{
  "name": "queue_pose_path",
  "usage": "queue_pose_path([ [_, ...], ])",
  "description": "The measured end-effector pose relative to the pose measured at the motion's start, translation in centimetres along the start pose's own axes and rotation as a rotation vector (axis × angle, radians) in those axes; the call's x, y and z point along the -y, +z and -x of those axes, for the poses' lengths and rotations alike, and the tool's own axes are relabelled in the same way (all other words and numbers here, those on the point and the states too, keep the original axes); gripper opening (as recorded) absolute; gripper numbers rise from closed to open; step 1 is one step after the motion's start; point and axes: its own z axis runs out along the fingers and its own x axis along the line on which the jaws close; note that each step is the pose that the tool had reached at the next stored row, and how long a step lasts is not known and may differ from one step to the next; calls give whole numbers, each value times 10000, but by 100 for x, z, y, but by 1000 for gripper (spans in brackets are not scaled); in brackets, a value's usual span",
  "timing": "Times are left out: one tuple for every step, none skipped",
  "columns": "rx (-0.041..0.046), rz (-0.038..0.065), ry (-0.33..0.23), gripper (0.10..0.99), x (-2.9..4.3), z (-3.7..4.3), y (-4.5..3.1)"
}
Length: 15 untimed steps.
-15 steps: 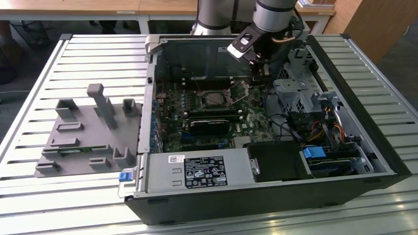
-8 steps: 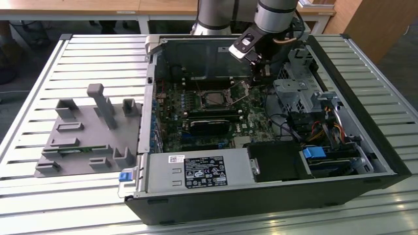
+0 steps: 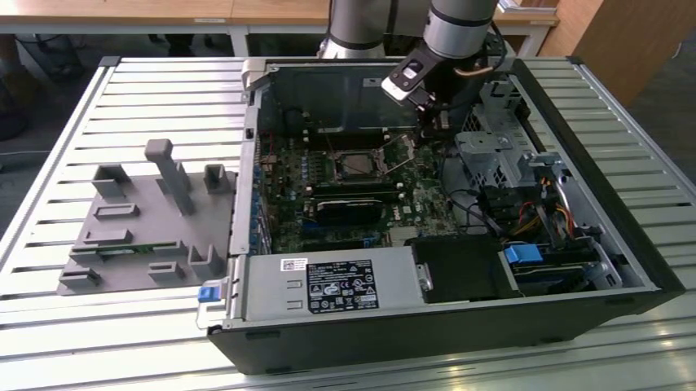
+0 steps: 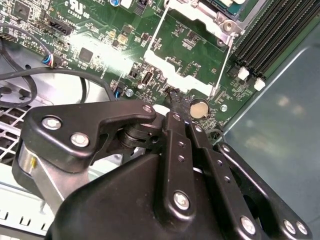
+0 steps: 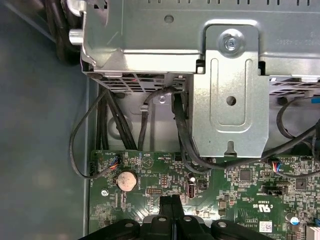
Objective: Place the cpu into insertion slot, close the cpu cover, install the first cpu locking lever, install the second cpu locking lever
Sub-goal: 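Close the cpu cover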
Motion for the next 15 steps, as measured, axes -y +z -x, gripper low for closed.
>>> queue_pose_path([
  [0, -6, 1, 110, 0, 0, 5],
  [0, -8, 2, 110, 0, 0, 9],
  [3, -9, 2, 110, 0, 0, 10],
  [4, -10, 1, 110, 0, 0, 11],
  [3, -10, 0, 110, 2, 0, 11],
  [1, -9, 0, 110, 7, 0, 12],
  [1, -9, -1, 110, 17, 0, 12],
  [0, -9, 0, 110, 29, 0, 13],
  [1, -10, 0, 110, 42, 0, 12],
  [1, -9, 0, 110, 55, 0, 12],
  [0, -9, 0, 110, 69, 0, 12],
  [0, -9, 1, 110, 84, 0, 12],
  [0, -9, 0, 110, 101, 0, 12],
  [1, -9, 0, 110, 116, 0, 11],
  [1, -9, 0, 110, 131, 0, 11],
])
